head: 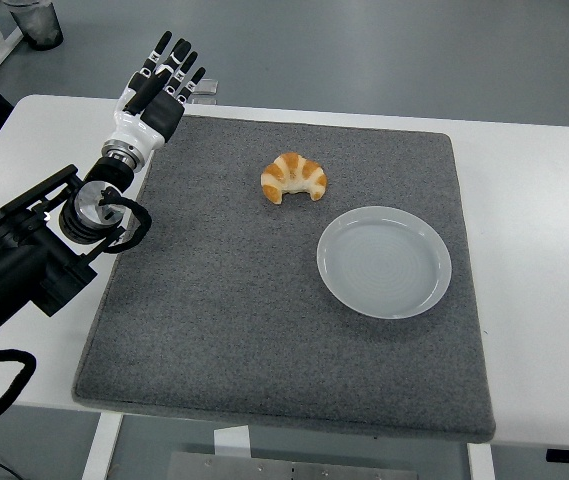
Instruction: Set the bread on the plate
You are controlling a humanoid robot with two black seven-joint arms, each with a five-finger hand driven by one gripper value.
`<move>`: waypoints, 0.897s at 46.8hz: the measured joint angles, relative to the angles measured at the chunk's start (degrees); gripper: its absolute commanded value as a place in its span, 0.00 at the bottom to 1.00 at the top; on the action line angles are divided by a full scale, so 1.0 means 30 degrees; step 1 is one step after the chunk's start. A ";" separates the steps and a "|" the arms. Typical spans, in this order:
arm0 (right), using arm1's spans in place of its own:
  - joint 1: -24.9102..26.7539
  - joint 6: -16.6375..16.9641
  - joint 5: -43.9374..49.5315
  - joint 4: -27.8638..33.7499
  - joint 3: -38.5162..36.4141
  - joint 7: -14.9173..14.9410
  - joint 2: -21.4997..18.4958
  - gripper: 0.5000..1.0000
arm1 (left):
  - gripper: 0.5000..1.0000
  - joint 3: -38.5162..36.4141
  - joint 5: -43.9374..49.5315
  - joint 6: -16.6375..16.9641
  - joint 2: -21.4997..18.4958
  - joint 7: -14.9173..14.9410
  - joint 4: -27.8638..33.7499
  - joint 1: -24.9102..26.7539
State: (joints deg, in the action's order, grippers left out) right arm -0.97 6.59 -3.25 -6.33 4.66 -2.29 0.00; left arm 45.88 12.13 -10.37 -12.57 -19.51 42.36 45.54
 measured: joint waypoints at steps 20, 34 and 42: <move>0.0001 0.0000 0.0001 0.0000 0.0000 -0.0004 0.0000 0.90 | 1.00 -0.1096 -0.6828 0.0398 -0.0296 -0.0155 -0.1182 0.1666; -0.0001 0.0000 0.0002 0.0000 0.0000 -0.0004 0.0000 0.90 | 1.00 -0.4398 -1.4348 0.1812 -0.0690 0.0047 -0.1684 0.4886; -0.0002 0.0000 0.0000 0.0000 0.0000 0.0002 0.0000 0.90 | 1.00 -1.0478 -1.4488 0.1741 -0.1528 0.0177 -0.1584 0.7815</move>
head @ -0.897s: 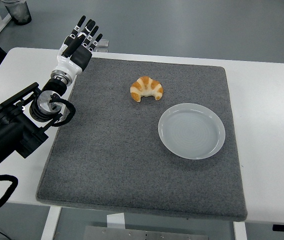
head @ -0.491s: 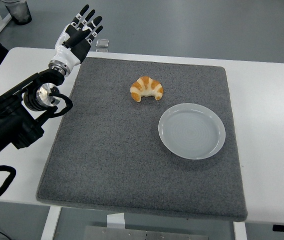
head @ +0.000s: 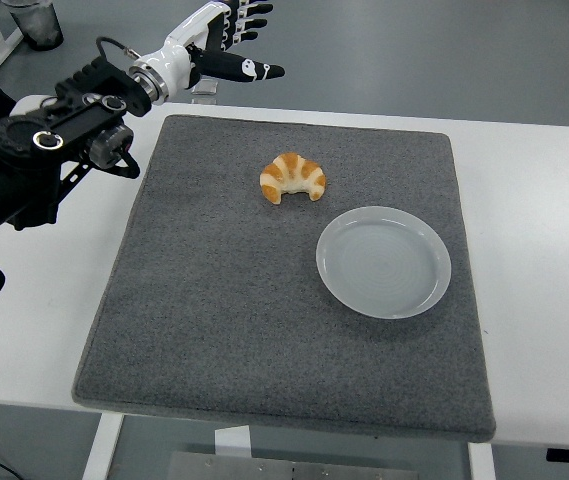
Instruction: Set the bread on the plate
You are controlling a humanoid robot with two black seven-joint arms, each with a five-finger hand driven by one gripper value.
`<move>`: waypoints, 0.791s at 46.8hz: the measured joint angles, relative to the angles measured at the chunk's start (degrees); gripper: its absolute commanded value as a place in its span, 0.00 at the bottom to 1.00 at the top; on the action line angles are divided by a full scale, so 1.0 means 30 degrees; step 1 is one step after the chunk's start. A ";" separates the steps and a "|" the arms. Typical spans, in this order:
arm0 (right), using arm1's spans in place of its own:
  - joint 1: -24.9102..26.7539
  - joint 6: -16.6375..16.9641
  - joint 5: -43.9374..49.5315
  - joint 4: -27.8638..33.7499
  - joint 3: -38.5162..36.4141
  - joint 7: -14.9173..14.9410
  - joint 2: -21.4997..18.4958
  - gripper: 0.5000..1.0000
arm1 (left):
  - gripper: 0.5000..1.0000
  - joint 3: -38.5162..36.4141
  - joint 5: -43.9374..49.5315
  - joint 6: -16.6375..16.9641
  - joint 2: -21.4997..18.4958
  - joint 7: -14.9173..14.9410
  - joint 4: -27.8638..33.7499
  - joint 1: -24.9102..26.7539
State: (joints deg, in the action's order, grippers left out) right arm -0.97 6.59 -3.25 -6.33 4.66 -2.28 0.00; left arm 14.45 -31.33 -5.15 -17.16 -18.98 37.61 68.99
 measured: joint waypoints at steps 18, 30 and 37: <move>0.0002 0.0000 -0.0001 0.0000 0.0000 0.0000 0.0000 0.90 | 0.99 -0.8456 -0.2359 -0.0705 -0.0378 -0.0024 0.0329 0.4068; 0.0003 0.0000 0.0000 0.0000 0.0000 -0.0002 0.0000 0.90 | 0.99 -0.9784 -0.4931 -0.0658 -0.0308 0.0216 -0.0195 0.4443; -0.0004 0.0000 0.0000 0.0000 0.0000 0.0000 0.0000 0.90 | 0.99 -1.0448 -0.5066 -0.0663 0.0461 0.0783 -0.0621 0.4428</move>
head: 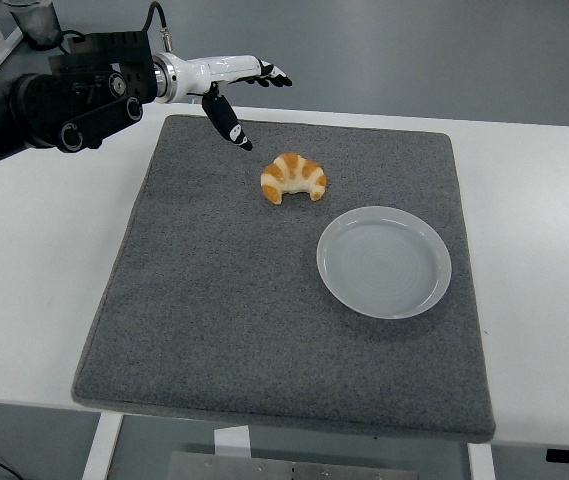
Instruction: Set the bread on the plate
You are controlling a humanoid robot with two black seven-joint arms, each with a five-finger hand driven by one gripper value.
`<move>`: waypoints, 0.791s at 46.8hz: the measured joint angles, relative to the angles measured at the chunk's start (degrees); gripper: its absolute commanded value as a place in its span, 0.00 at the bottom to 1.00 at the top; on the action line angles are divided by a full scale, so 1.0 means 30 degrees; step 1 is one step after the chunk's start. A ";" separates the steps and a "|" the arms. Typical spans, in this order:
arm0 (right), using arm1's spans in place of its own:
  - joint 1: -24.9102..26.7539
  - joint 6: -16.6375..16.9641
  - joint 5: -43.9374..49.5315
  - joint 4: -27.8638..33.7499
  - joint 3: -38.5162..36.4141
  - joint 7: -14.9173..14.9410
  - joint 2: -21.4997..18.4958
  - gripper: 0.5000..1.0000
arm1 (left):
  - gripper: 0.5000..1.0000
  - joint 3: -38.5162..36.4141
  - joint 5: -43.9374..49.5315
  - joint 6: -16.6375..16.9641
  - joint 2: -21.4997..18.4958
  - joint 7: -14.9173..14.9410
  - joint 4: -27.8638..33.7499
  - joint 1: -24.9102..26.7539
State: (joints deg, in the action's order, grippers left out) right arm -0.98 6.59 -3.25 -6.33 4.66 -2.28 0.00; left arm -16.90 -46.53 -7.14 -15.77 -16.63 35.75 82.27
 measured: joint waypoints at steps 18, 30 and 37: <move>0.0010 0.0000 0.0000 0.0000 0.0001 -0.0005 0.0000 0.90 | 0.98 0.0615 0.0327 0.0245 0.2622 0.2290 -0.1089 -0.1352; 0.0006 0.0001 -0.0001 0.0000 0.0001 0.0000 0.0000 0.90 | 0.97 0.1122 0.0367 0.0296 0.4081 0.2618 -0.2421 -0.2527; 0.0003 0.0000 -0.0001 0.0000 0.0001 0.0000 0.0000 0.90 | 0.92 0.1153 0.0307 0.0501 0.4790 0.2620 -0.3325 -0.2818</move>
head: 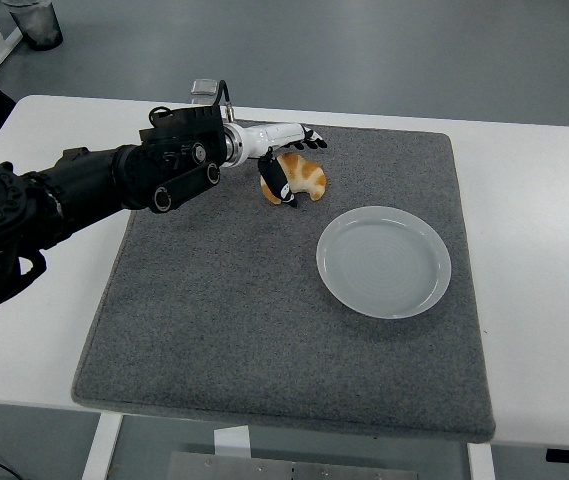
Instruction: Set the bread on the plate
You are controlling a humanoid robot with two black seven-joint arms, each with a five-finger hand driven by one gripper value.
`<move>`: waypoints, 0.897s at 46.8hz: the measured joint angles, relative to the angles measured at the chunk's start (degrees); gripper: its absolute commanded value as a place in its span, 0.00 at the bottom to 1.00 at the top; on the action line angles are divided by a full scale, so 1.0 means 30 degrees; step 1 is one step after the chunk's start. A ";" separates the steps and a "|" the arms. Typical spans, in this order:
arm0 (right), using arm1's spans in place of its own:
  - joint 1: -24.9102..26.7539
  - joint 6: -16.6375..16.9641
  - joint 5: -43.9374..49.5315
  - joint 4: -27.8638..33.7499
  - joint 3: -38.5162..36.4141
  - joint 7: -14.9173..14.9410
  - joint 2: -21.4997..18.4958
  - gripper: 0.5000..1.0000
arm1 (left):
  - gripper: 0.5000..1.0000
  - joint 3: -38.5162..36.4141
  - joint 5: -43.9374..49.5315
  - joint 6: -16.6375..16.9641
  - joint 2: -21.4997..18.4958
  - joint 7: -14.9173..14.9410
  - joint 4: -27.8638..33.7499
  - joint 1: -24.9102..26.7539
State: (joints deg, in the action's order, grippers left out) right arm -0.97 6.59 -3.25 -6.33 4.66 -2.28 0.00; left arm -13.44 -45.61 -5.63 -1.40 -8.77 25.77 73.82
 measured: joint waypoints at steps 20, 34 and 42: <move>0.0003 0.0000 0.0001 0.0000 0.0000 -0.0002 0.0000 0.90 | 0.71 -0.0083 -0.0264 0.0390 0.0469 -0.0019 -0.1919 -0.0319; 0.0003 0.0000 0.0000 0.0000 0.0000 -0.0002 0.0000 0.90 | 0.71 -0.0121 -0.0314 0.0404 0.0469 -0.0059 -0.2366 -0.0494; 0.0003 0.0000 0.0000 0.0000 0.0000 -0.0001 0.0000 0.90 | 0.70 -0.0203 -0.0375 0.0384 0.0468 -0.0167 -0.2141 -0.0494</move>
State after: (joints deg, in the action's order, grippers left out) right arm -0.97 6.59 -3.25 -6.33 4.66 -2.29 0.00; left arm -14.05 -46.74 -4.48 0.00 -9.27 19.35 72.33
